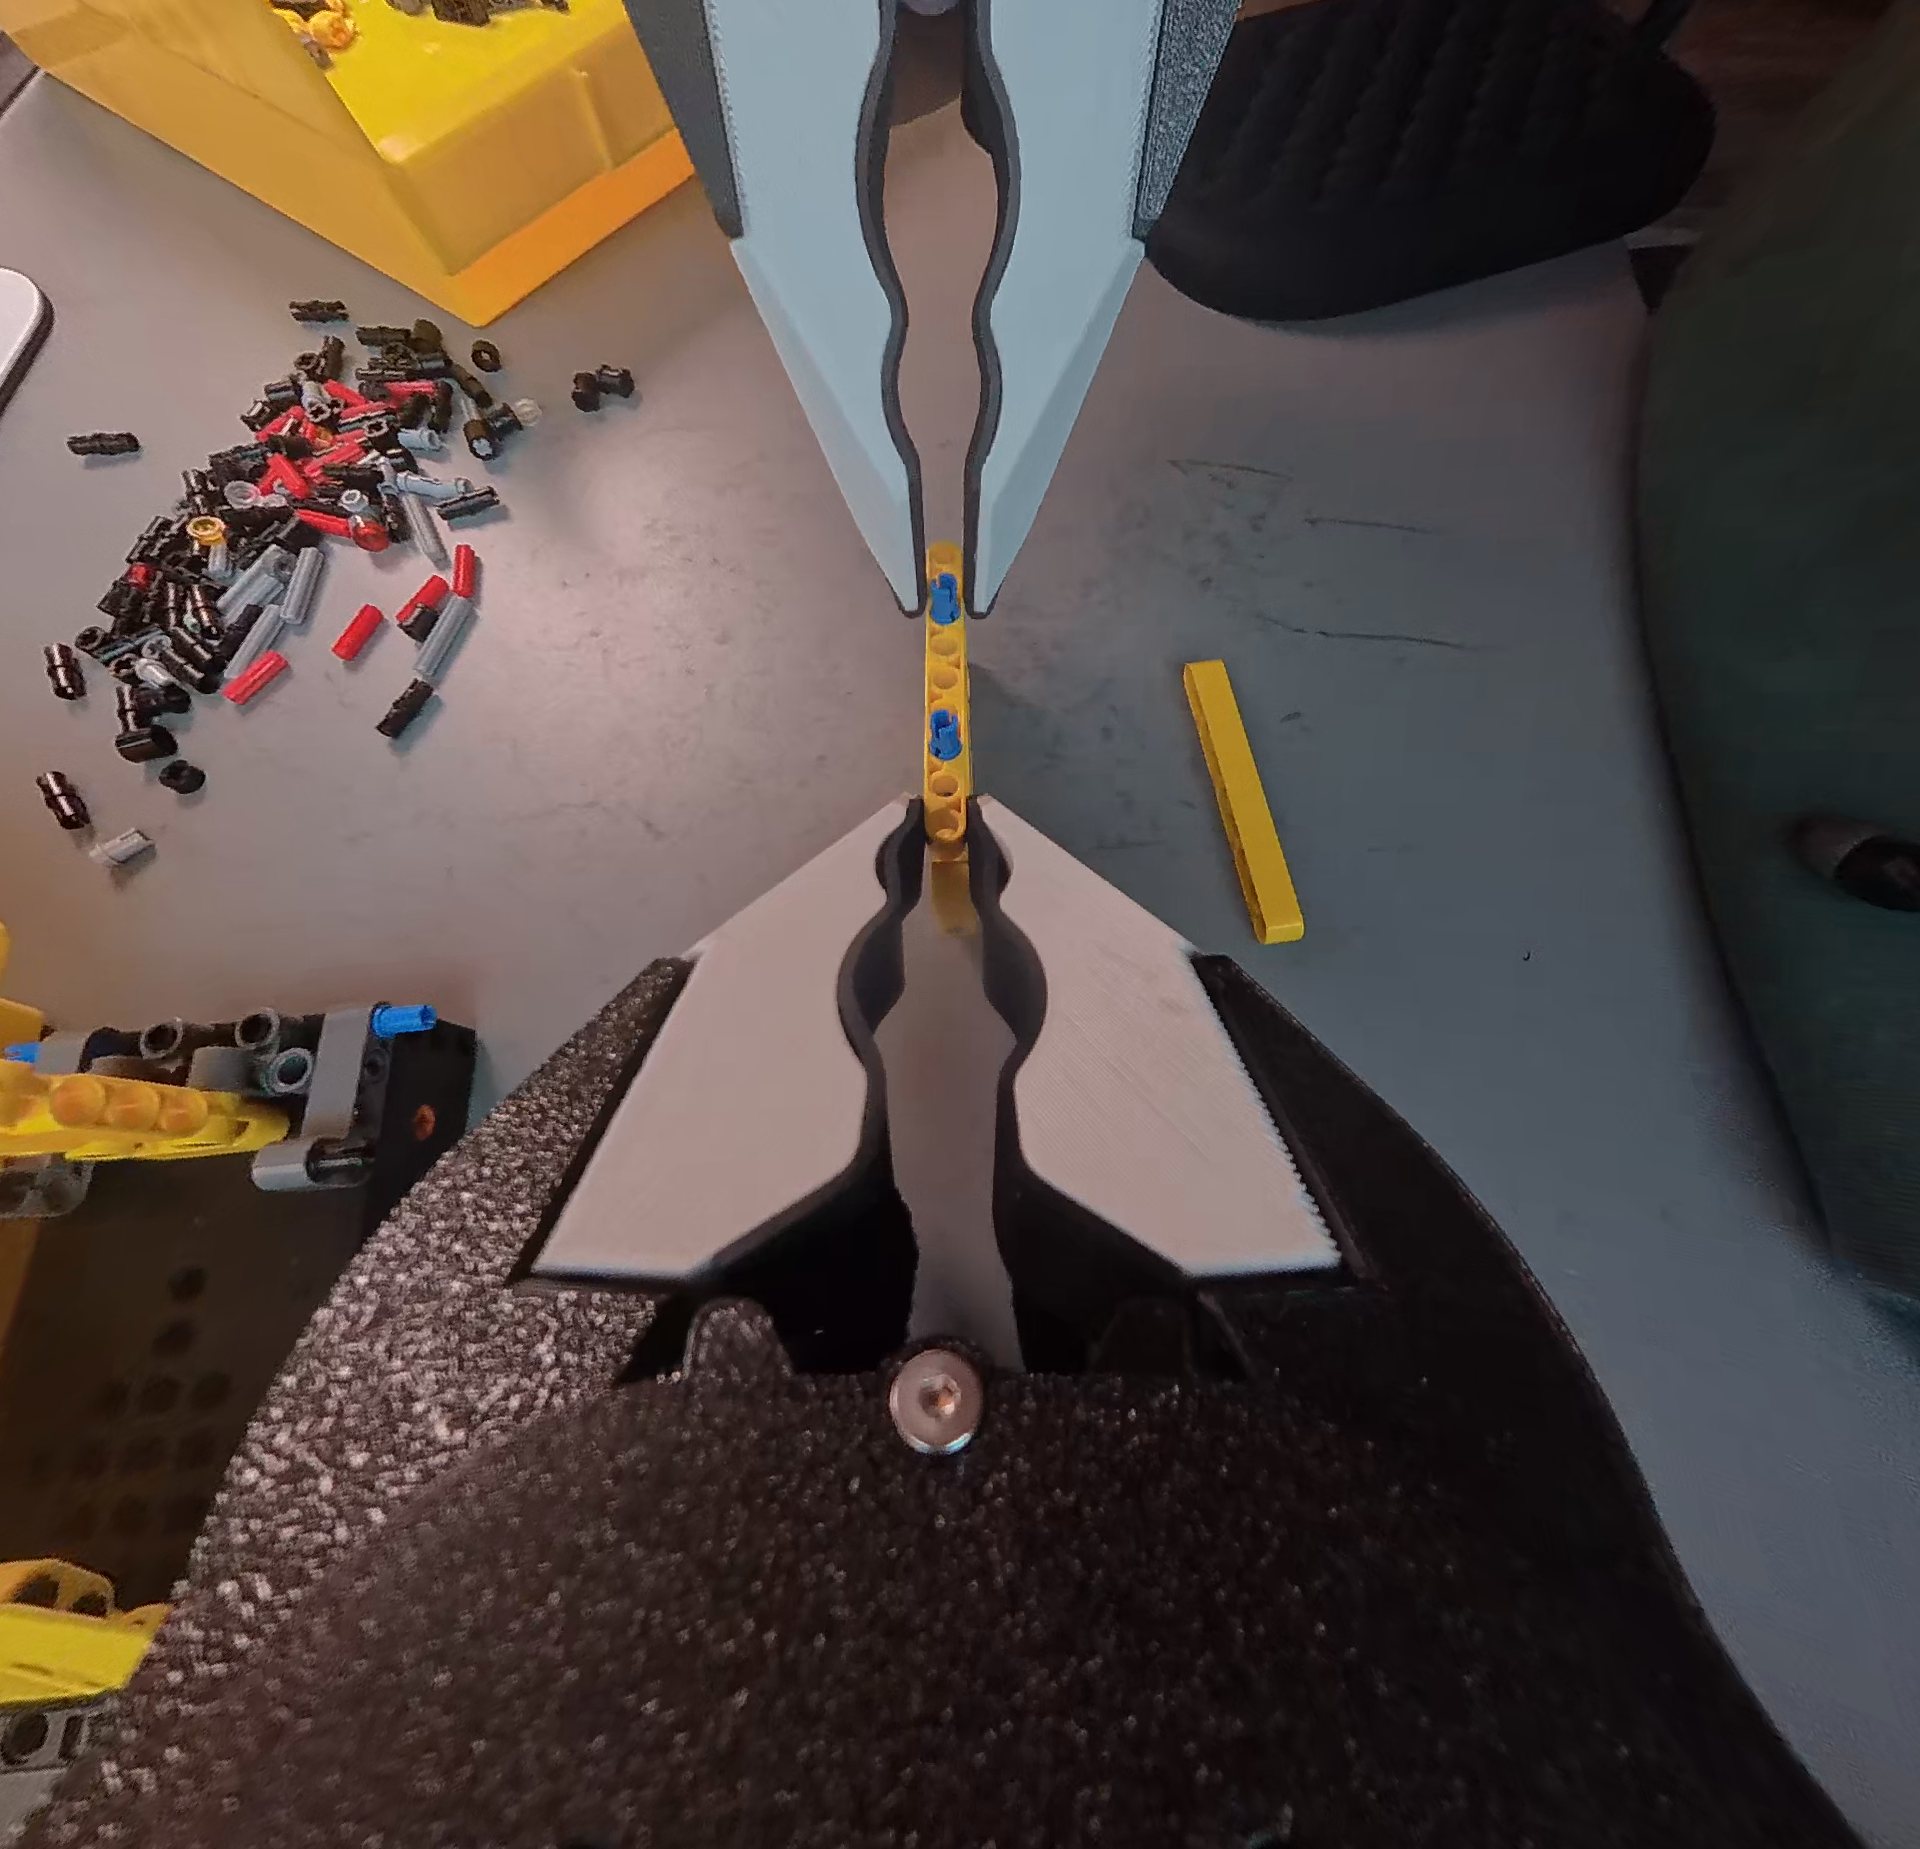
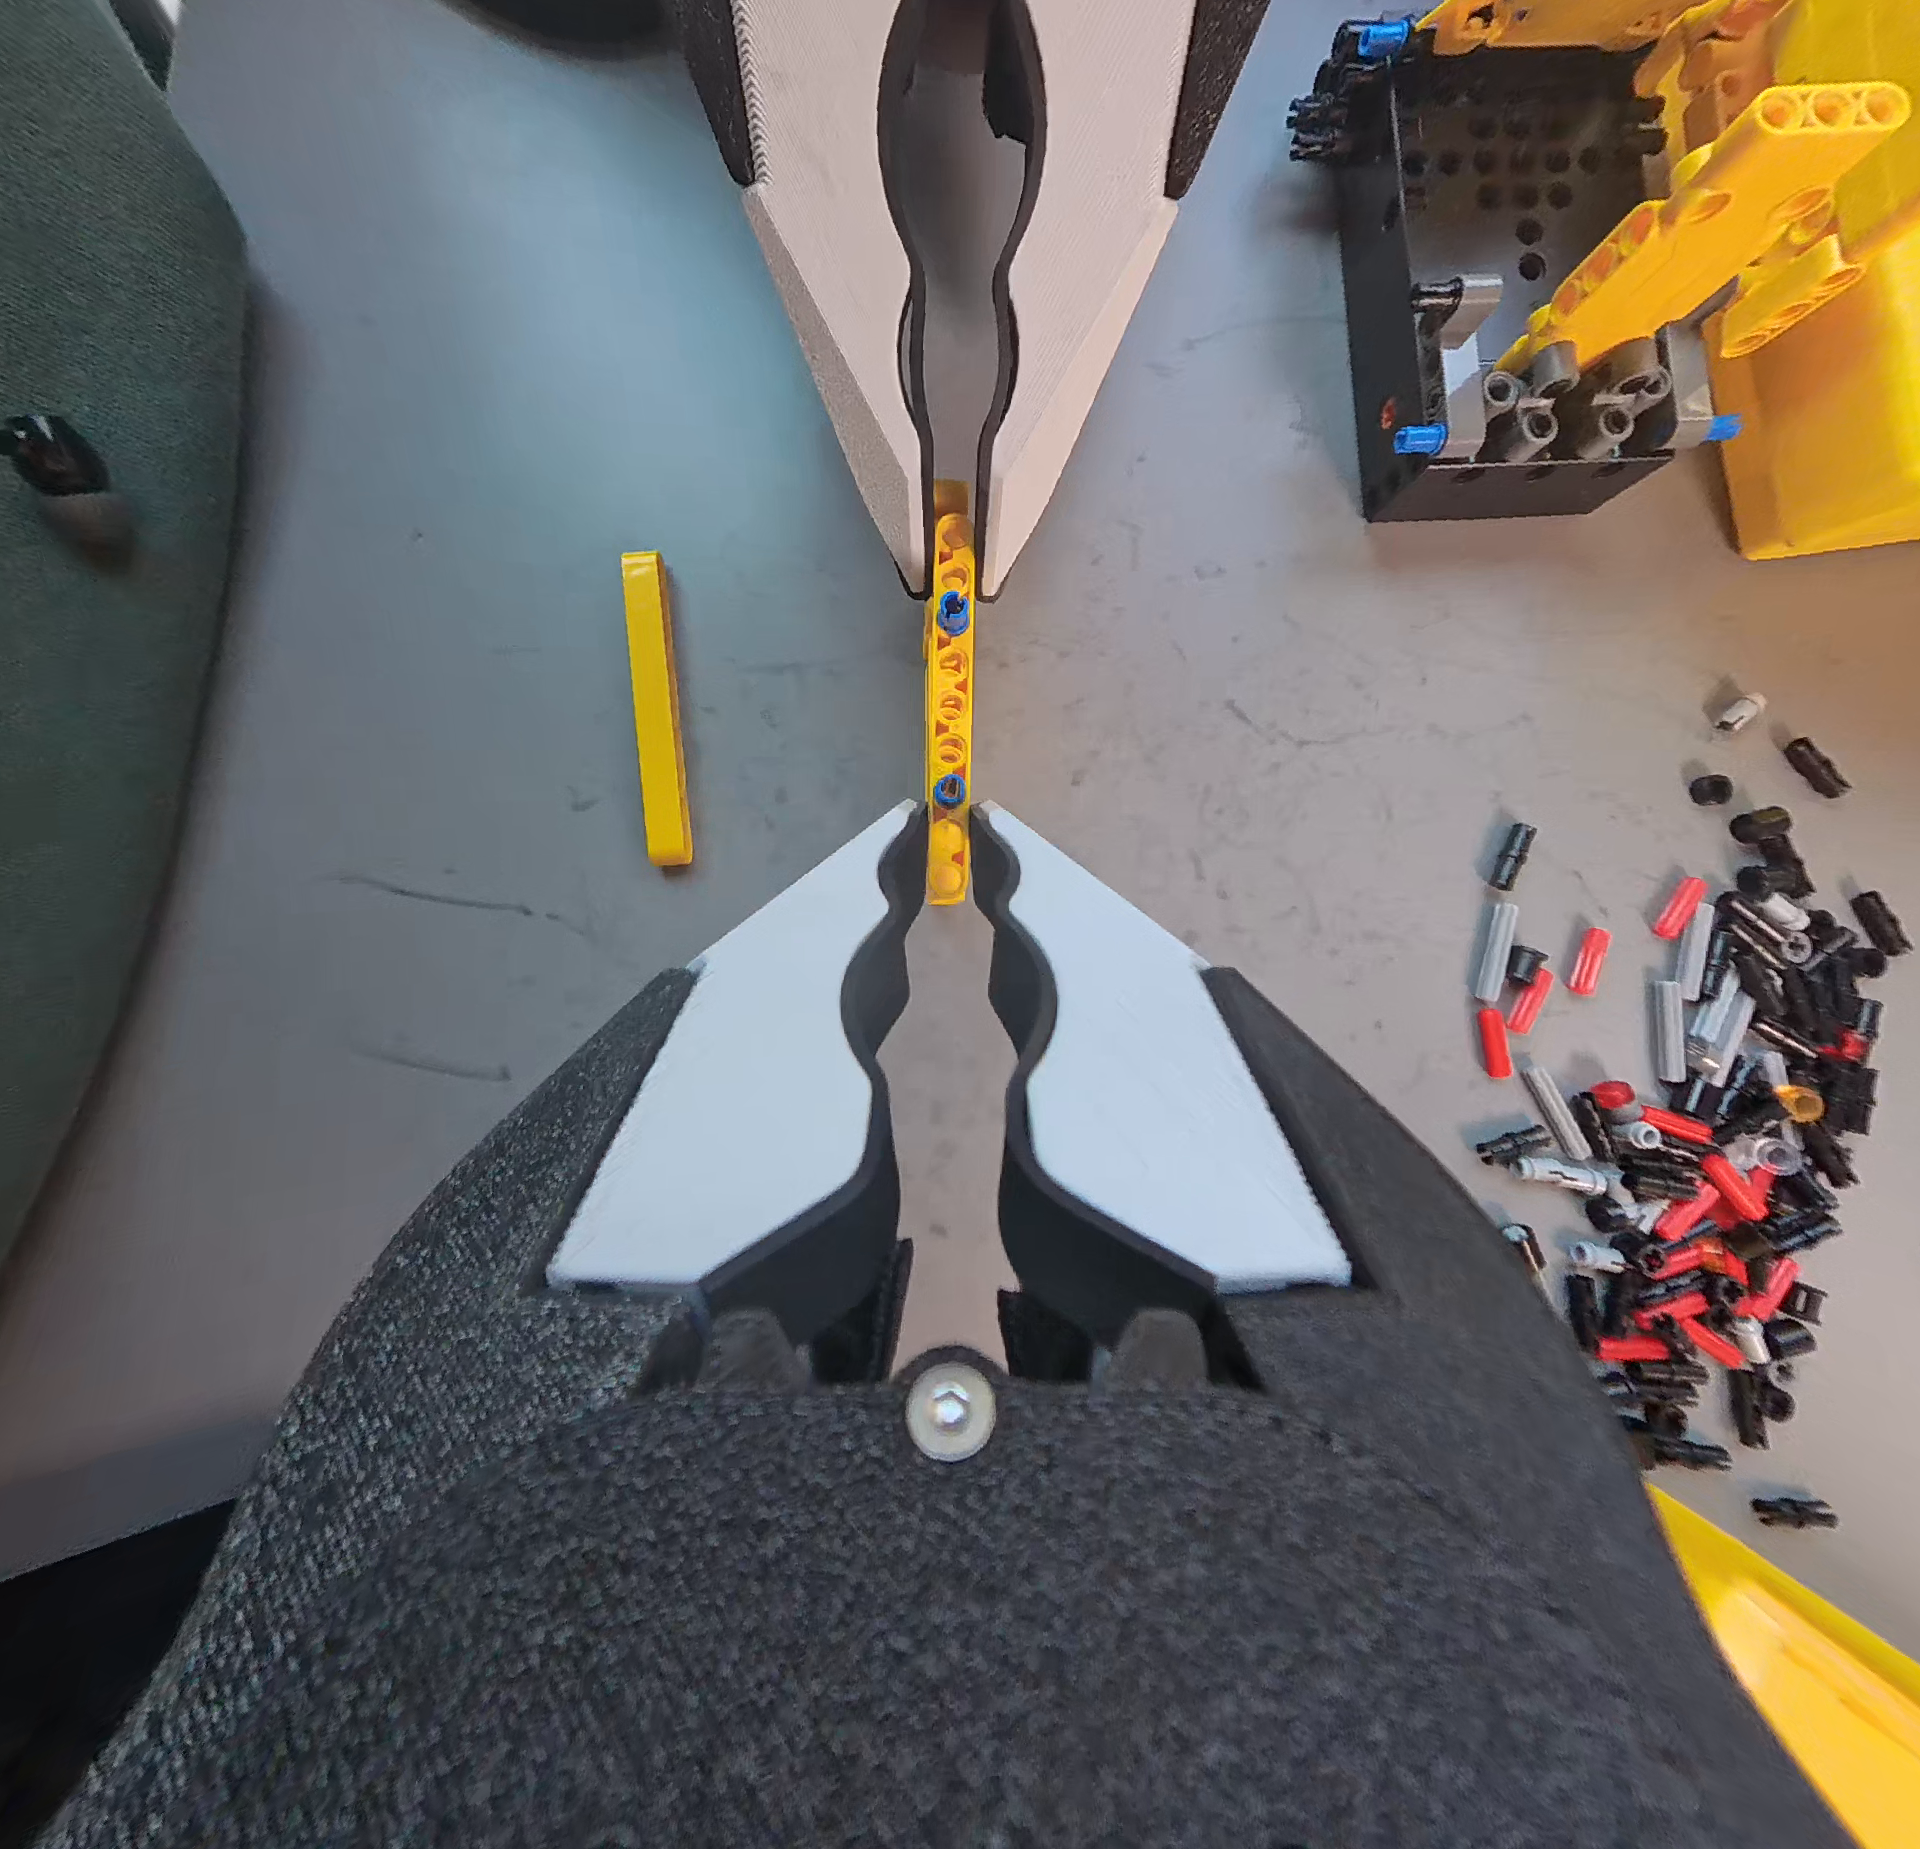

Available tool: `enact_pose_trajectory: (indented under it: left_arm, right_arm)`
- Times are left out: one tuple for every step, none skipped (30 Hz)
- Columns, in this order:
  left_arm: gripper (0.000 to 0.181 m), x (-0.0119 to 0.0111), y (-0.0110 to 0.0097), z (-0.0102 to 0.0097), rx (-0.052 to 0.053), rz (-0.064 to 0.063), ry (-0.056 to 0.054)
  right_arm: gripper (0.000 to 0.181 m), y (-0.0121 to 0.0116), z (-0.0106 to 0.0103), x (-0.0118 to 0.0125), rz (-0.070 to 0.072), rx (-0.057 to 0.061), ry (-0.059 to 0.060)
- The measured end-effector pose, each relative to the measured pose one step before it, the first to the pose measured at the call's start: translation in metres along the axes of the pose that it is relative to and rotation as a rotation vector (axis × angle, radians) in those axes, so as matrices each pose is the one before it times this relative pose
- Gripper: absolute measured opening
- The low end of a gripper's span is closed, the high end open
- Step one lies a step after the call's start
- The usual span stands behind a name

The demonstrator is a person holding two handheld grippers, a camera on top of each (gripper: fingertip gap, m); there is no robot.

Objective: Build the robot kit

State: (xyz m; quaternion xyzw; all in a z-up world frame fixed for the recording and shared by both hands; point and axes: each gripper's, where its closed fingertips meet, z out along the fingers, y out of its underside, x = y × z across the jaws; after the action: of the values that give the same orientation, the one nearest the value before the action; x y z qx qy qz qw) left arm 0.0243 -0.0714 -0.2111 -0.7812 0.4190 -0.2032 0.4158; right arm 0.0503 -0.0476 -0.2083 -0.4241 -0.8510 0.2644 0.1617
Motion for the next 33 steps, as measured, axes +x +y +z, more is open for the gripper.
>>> enact_pose_trajectory:
  left_arm:
    - [0.006,-0.00070,0.00009,-0.00015,0.0003,-0.0010,-0.0027]
    - [0.007,-0.00060,0.00014,0.00000,-0.0003,0.0021,-0.0048]
    - [0.007,-0.00036,0.00005,-0.00002,-0.0008,0.0050,-0.0056]
    - [0.007,-0.00032,0.00001,-0.00007,-0.0015,0.0057,-0.0053]
    - [0.007,-0.00026,-0.00015,-0.00022,-0.0013,0.0057,-0.0054]
    - [0.007,0.00011,-0.00015,-0.00027,-0.0012,0.0059,-0.0033]
    - [0.008,0.00020,0.00019,-0.00039,-0.0026,0.0049,-0.0017]
    - [0.010,-0.00011,0.00001,-0.00050,-0.0021,0.0032,-0.0027]
    - [0.011,0.00023,-0.00049,-0.00074,0.0014,0.0013,0.0000]
    - [0.011,0.00046,-0.00111,-0.00108,0.0044,-0.0005,0.0026]
    - [0.012,0.00004,-0.00115,-0.00110,0.0051,-0.0010,0.0007]
    - [0.012,-0.00016,-0.00104,-0.00129,0.0039,0.0003,-0.0006]
    - [0.012,-0.00025,-0.00109,-0.00141,0.0041,-0.0003,-0.0001]
    - [0.012,-0.00043,-0.00154,-0.00164,0.0068,-0.0025,-0.0016]
    - [0.012,-0.00041,-0.00178,-0.00152,0.0084,-0.0031,-0.0018]
    - [0.012,-0.00018,-0.00161,-0.00143,0.0071,-0.0030,0.0000]
    - [0.011,0.00005,-0.00090,-0.00084,0.0028,-0.0020,0.0001]
    - [0.011,0.00023,-0.00020,-0.00036,-0.0021,0.0021,-0.0011]
    - [0.011,0.00028,0.00009,-0.00011,-0.0023,0.0050,-0.0024]
    - [0.011,0.00029,-0.00014,-0.00028,-0.0010,0.0036,-0.0011]
    - [0.011,0.00035,-0.00038,-0.00066,0.0008,0.0009,0.0012]
    - [0.011,0.00042,-0.00060,-0.00092,0.0027,-0.0009,0.0035]
    - [0.012,0.00104,-0.00098,-0.00127,0.0053,-0.0023,0.0078]
    - [0.014,0.00111,-0.00138,-0.00141,0.0081,-0.0052,0.0091]
    - [0.015,0.00002,-0.00151,-0.00106,0.0084,-0.0071,0.0022]
    - [0.015,-0.00024,-0.00109,-0.00049,0.0062,-0.0052,-0.0008]
    - [0.015,-0.00009,-0.00032,0.00027,0.0017,-0.0031,-0.0005]
    - [0.015,-0.00011,0.00028,0.00084,-0.0021,-0.0019,-0.0018]
    - [0.014,-0.00016,0.00059,0.00101,-0.0041,-0.0009,-0.0030]
    - [0.012,-0.00069,0.00086,0.00082,-0.0044,-0.0013,-0.0048]
    - [0.010,-0.00047,0.00080,0.00062,-0.0037,-0.0022,-0.0024]
    - [0.009,0.00007,0.00054,0.00044,-0.0022,-0.0023,0.0017]
    - [0.008,0.00026,0.00046,0.00023,-0.0012,-0.0011,0.0023]
  right_arm:
    - [0.007,-0.00026,-0.00010,0.00067,0.0105,0.0018,-0.0071]
    - [0.007,-0.00012,-0.00005,0.00067,0.0100,-0.0003,-0.0075]
    - [0.007,-0.00005,0.00007,0.00035,0.0005,-0.0039,-0.0051]
    - [0.007,0.00006,0.00006,-0.00022,-0.0065,-0.0074,-0.0046]
    - [0.007,0.00021,0.00025,0.00005,-0.0060,-0.0097,-0.0015]
    - [0.007,0.00021,0.00059,-0.00026,-0.0029,-0.0092,-0.0046]
    - [0.007,-0.00043,0.00028,-0.00080,-0.0004,-0.0043,-0.0078]
    - [0.007,-0.00014,0.00033,-0.00056,0.0002,-0.0048,-0.0060]
    - [0.007,-0.00017,0.00022,-0.00002,-0.0026,-0.0044,-0.0021]
    - [0.007,-0.00010,0.00003,0.00021,-0.0026,-0.0036,-0.0007]
    - [0.007,0.00023,0.00033,0.00023,0.0008,-0.0052,-0.0023]
    - [0.007,0.00028,0.00030,0.00035,-0.0007,-0.0058,-0.0006]
    - [0.007,0.00050,0.00041,0.00006,-0.0040,-0.0072,-0.0013]
    - [0.007,0.00102,0.00060,0.00018,-0.0047,-0.0111,0.0005]
    - [0.007,0.00058,0.00058,0.00014,-0.0054,-0.0082,0.0013]
    - [0.007,-0.00053,0.00024,-0.00034,-0.0021,-0.0026,-0.0027]
    - [0.007,-0.00050,0.00025,0.00013,-0.0009,-0.0043,-0.0011]
    - [0.007,-0.00035,0.00027,0.00013,-0.0037,-0.0048,0.0005]
    - [0.007,-0.00015,0.00028,-0.00004,-0.0037,-0.0067,-0.0006]
    - [0.007,-0.00009,-0.00011,0.00029,-0.0018,-0.0058,0.0003]
    - [0.007,-0.00015,-0.00009,0.00064,0.0001,-0.0047,0.0016]
    - [0.007,0.00000,-0.00029,0.00057,0.0016,-0.0041,0.0001]
    - [0.007,-0.00054,-0.00037,0.00062,0.0013,0.0005,0.0001]
    - [0.007,-0.00051,-0.00038,0.00015,0.0041,-0.0003,-0.0033]
    - [0.007,-0.00099,-0.00048,-0.00004,0.0057,0.0027,-0.0060]
    - [0.007,-0.00114,-0.00076,0.00028,0.0050,0.0035,-0.0042]
    - [0.007,-0.00061,-0.00068,0.00083,0.0017,-0.0004,-0.0002]
    - [0.007,0.00005,-0.00057,0.00070,-0.0009,-0.0040,-0.0008]
    - [0.007,0.00002,-0.00032,0.00052,-0.0003,-0.0035,-0.0022]
    - [0.007,-0.00007,-0.00018,0.00023,0.0028,-0.0014,-0.0044]
    - [0.007,0.00027,-0.00015,-0.00020,0.0038,-0.0024,-0.0081]
    - [0.007,0.00039,0.00013,-0.00011,0.0016,-0.0023,-0.0050]
    - [0.007,0.00021,0.00023,0.00003,-0.0002,-0.0017,-0.0028]
